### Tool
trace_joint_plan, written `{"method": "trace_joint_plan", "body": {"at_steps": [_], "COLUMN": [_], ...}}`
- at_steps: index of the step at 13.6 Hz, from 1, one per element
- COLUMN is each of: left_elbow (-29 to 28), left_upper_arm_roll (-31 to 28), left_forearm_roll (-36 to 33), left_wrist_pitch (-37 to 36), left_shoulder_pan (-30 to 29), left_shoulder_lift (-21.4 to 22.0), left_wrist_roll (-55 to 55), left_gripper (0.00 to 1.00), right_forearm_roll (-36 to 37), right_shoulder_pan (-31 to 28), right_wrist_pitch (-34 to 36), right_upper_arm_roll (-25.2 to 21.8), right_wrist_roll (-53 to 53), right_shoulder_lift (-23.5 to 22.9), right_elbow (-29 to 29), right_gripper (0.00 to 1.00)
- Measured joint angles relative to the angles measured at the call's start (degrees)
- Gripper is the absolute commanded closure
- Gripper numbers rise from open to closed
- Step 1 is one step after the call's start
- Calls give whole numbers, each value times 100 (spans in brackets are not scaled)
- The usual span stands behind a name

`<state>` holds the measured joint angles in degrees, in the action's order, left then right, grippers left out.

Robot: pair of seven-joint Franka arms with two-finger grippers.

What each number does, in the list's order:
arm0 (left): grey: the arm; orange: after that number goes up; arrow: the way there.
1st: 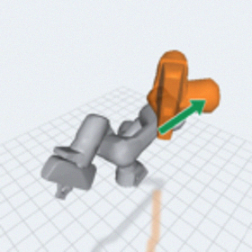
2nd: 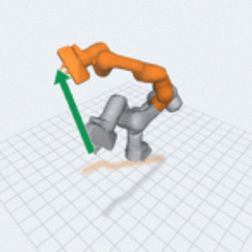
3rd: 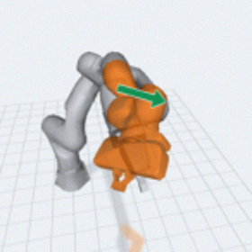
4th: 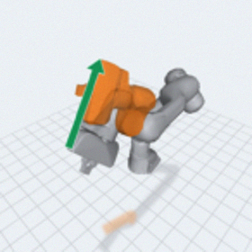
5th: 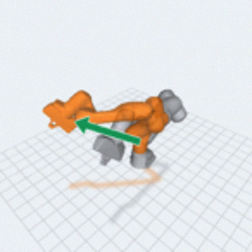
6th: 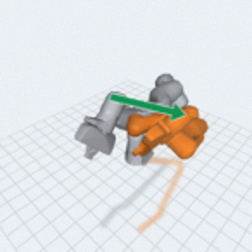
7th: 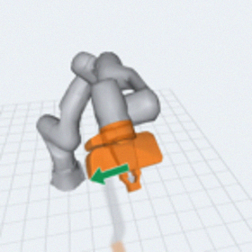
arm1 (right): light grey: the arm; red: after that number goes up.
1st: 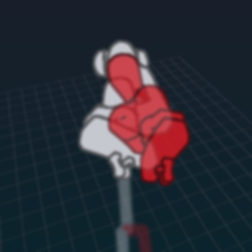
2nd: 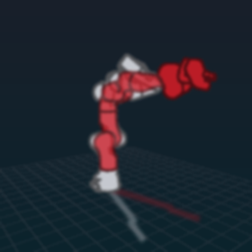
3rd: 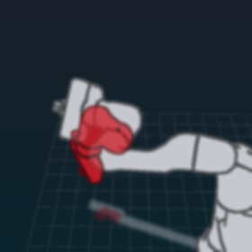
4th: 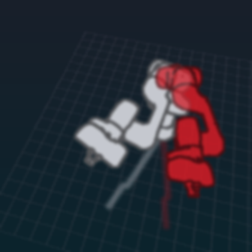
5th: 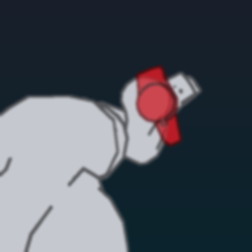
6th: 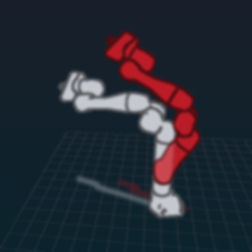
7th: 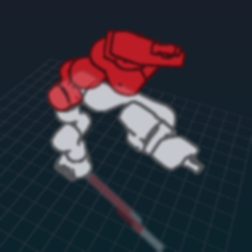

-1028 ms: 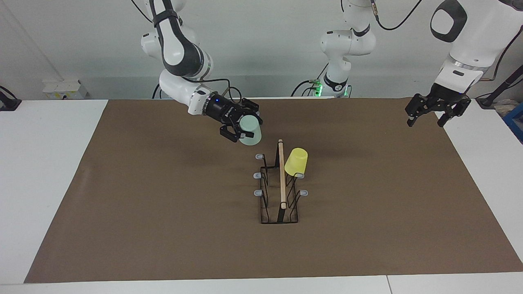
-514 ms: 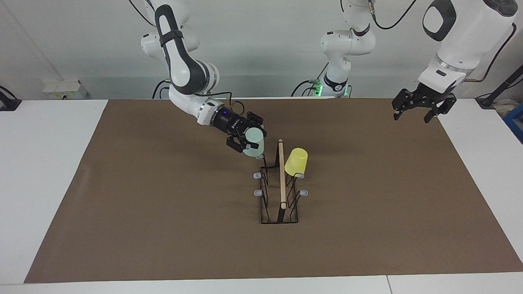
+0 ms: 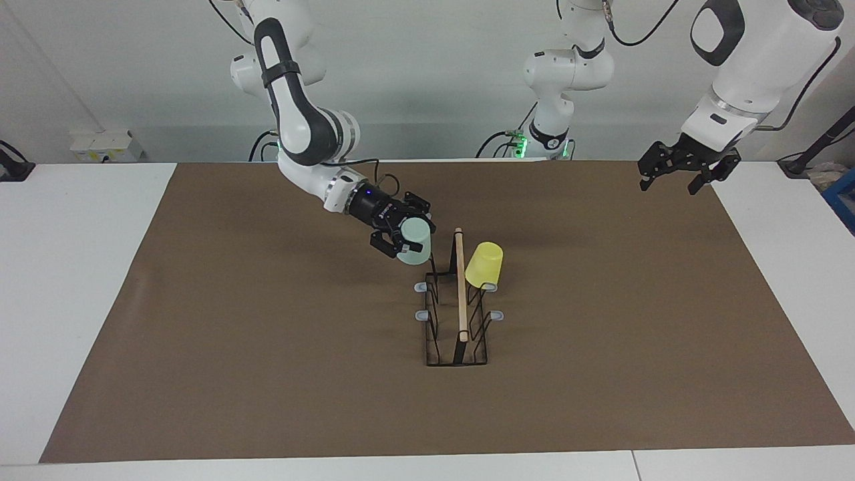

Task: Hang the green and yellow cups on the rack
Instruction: 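Hang the green cup on the rack peg nearest the right gripper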

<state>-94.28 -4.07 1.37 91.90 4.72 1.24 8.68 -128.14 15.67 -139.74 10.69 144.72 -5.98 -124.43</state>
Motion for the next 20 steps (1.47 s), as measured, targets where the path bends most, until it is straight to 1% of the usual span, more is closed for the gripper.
{"method": "trace_joint_plan", "body": {"at_steps": [4,7,9,10,13,14,15,16,17,20], "left_elbow": [-3,-4,-4,-4,-4,-4,-4,-4,-4,-4], "left_upper_arm_roll": [7,24,24,24,24,24,25,25,25,25], "left_forearm_roll": [0,0,0,0,0,0,0,0,0,0], "left_wrist_pitch": [-73,-80,-80,-80,-80,-80,-80,-80,-80,-80], "left_shoulder_pan": [-2,1,1,1,1,1,1,1,1,1], "left_shoulder_lift": [30,30,31,31,31,31,31,31,31,31], "left_wrist_roll": [-11,-11,-11,-11,-11,-11,-11,-11,-11,-11], "left_gripper": [0,0,0,0,0,0,0,0,0,0], "right_forearm_roll": [-385,-571,-721,-784,-817,-844,-900,-919,-924,-946], "right_shoulder_pan": [70,265,288,289,286,286,287,294,299,303], "right_wrist_pitch": [-8,-103,-80,60,906,1008,1040,1041,1041,1041], "right_upper_arm_roll": [4,-8,-16,-46,-327,-372,-379,-378,-375,-372], "right_wrist_roll": [66,108,402,602,1072,1087,1089,1089,1089,1053], "right_shoulder_lift": [-58,-91,-223,-340,-916,-1065,-1146,-1162,-1157,-1131], "right_elbow": [92,131,136,134,130,133,135,137,152,227], "right_gripper": [100,100,100,100,100,100,86,47,0,0]}}
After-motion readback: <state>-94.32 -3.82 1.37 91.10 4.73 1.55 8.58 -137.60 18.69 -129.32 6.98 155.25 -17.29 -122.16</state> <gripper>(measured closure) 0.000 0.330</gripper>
